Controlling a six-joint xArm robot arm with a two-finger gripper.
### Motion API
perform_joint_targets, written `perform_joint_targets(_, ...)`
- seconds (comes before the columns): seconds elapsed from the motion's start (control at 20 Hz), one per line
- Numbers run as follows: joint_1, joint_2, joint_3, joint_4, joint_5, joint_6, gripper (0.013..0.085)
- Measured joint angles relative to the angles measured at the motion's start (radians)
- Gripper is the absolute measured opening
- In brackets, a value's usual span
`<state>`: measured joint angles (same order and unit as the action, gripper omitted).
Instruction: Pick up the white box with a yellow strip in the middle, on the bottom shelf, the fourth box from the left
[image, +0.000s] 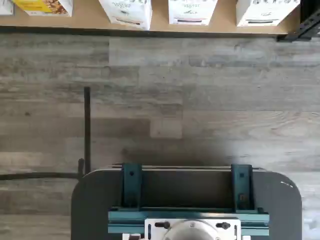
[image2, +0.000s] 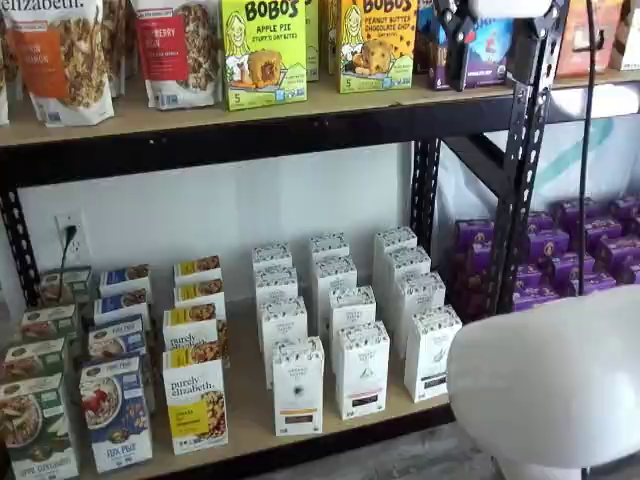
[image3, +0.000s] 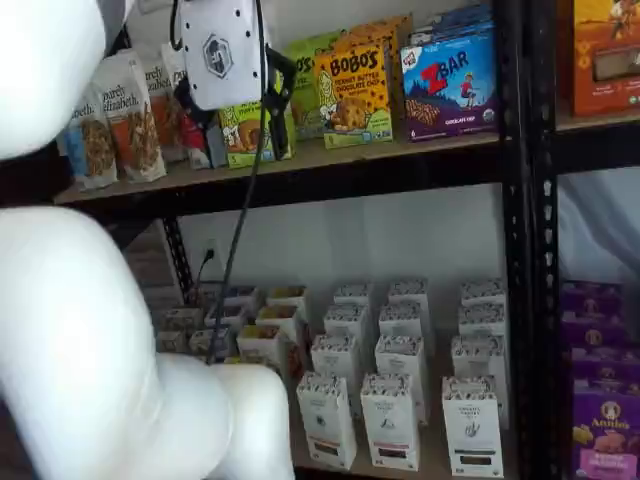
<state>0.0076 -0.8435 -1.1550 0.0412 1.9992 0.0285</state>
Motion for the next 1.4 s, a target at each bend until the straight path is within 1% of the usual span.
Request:
perform_joint_targets(0.05, -0.009, 0.003, -0.002, 0.010, 0.006, -0.004, 0.0850)
perform_joint_targets(0.1, -0.052, 0.016, -0.013, 0.057, 0.030, -0.022, 0.0850)
perform_joint_targets(0.15, -0.078, 0.024, -0.018, 0.086, 0.044, -0.034, 0.0850)
perform_joint_targets(0.25, -0.085, 0.030, -0.020, 0.096, 0.053, -0.039, 0.0850)
perform_joint_targets(0.35, -0.083, 0.033, -0.018, 0.092, 0.052, -0.040, 0.0850)
perform_joint_targets(0.5, -0.061, 0.038, -0.005, 0.062, 0.034, -0.033, 0.0850)
perform_joint_targets(0.6, -0.055, 0.040, 0.013, 0.052, 0.009, -0.033, 0.0850)
perform_joint_targets(0.7, -0.055, 0.042, 0.040, 0.050, -0.026, -0.036, 0.0850)
perform_joint_targets(0.8, -0.043, 0.043, 0.068, 0.035, -0.061, -0.033, 0.0850)
perform_joint_targets(0.95, -0.039, 0.052, 0.121, 0.026, -0.112, -0.034, 0.0850)
perform_joint_targets(1.1, -0.054, 0.048, 0.187, 0.038, -0.189, -0.049, 0.0850)
perform_joint_targets(1.2, -0.056, 0.047, 0.228, 0.033, -0.237, -0.055, 0.0850)
perform_joint_targets(1.4, -0.047, 0.048, 0.294, 0.017, -0.311, -0.052, 0.0850)
